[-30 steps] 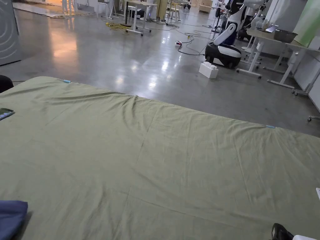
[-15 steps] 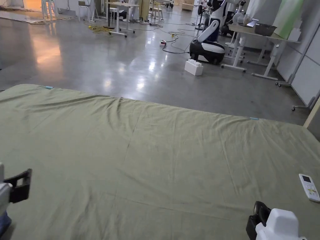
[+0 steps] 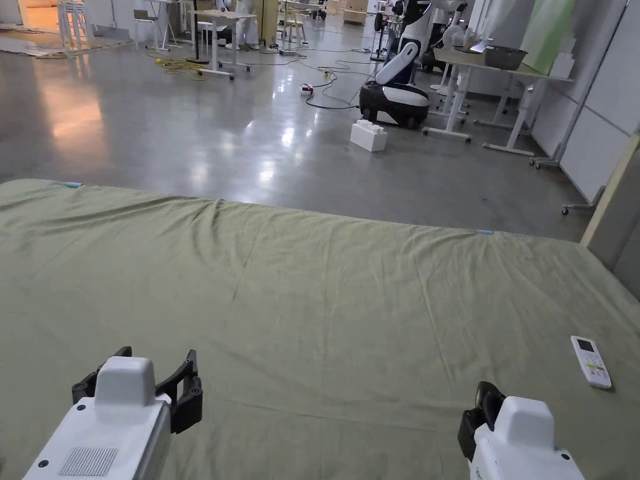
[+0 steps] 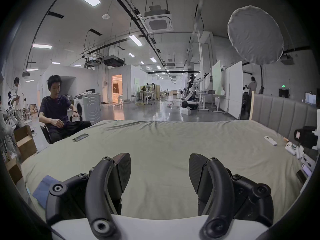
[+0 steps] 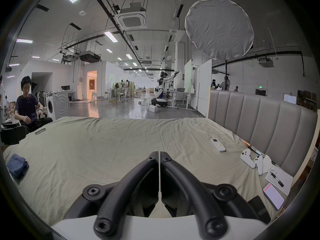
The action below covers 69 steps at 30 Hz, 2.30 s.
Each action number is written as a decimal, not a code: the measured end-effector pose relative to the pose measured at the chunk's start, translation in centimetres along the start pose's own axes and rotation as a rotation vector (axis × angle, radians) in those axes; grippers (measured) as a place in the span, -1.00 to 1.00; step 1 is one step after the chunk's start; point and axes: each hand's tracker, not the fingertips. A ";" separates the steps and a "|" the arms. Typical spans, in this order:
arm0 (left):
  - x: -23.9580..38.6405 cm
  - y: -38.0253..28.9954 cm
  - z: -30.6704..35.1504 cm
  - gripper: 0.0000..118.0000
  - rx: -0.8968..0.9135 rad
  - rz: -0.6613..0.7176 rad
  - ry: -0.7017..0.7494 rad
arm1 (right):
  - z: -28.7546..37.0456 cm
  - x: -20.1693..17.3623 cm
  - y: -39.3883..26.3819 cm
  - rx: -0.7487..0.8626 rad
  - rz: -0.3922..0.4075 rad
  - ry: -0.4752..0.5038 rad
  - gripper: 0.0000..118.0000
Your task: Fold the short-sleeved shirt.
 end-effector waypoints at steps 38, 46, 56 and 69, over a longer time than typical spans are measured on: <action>2.6 1.0 1.1 -0.94 0.013 -0.035 -0.005 | 0.2 1.0 0.6 0.053 -0.008 0.008 -0.97; 3.0 1.1 1.0 -0.66 0.014 -0.080 -0.008 | -0.1 0.7 0.6 0.071 0.026 -0.003 -0.38; 2.9 1.2 0.9 0.49 0.046 -0.091 0.028 | -0.7 0.9 1.0 0.089 0.026 -0.054 0.97; 1.5 2.0 0.4 0.67 0.059 0.023 0.000 | -0.7 1.1 2.3 0.137 0.025 0.036 1.00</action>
